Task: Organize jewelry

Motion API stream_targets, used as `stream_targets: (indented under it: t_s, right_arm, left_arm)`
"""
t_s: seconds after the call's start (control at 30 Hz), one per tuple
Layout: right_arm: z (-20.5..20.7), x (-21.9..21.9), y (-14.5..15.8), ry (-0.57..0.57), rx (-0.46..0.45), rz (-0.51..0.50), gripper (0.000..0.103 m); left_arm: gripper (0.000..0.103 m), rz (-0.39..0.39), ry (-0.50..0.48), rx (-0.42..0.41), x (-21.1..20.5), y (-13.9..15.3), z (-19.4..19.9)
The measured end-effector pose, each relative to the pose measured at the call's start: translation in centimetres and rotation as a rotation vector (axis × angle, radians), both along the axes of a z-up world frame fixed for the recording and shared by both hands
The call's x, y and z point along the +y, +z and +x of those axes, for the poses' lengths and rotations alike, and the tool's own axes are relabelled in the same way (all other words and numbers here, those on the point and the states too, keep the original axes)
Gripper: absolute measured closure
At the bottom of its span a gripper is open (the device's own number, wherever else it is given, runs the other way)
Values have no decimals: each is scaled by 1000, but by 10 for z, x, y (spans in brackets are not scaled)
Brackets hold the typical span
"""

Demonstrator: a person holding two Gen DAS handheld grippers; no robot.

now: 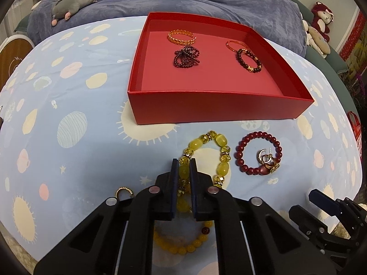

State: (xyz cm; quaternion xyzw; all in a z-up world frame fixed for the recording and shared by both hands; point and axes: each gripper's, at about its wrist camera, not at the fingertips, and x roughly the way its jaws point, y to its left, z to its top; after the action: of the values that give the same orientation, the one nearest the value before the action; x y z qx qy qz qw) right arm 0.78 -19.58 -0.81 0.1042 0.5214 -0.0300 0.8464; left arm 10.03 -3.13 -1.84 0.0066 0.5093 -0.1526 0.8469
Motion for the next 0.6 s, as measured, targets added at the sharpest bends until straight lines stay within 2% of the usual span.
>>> stream_targets:
  t_s: [0.13,0.37,0.6]
  right_arm:
    - [-1,-1,1,-2,-1,2,53]
    - [-3,-1,7,-6,-14,0,53]
    - [-8,10,9,19,-15,3,53]
  left_arm:
    - [94,-43,3,0,2,10,-2]
    - [94,-115,-3,-50,14,52,-18]
    - [94,-126,42,-81,47,75,-34]
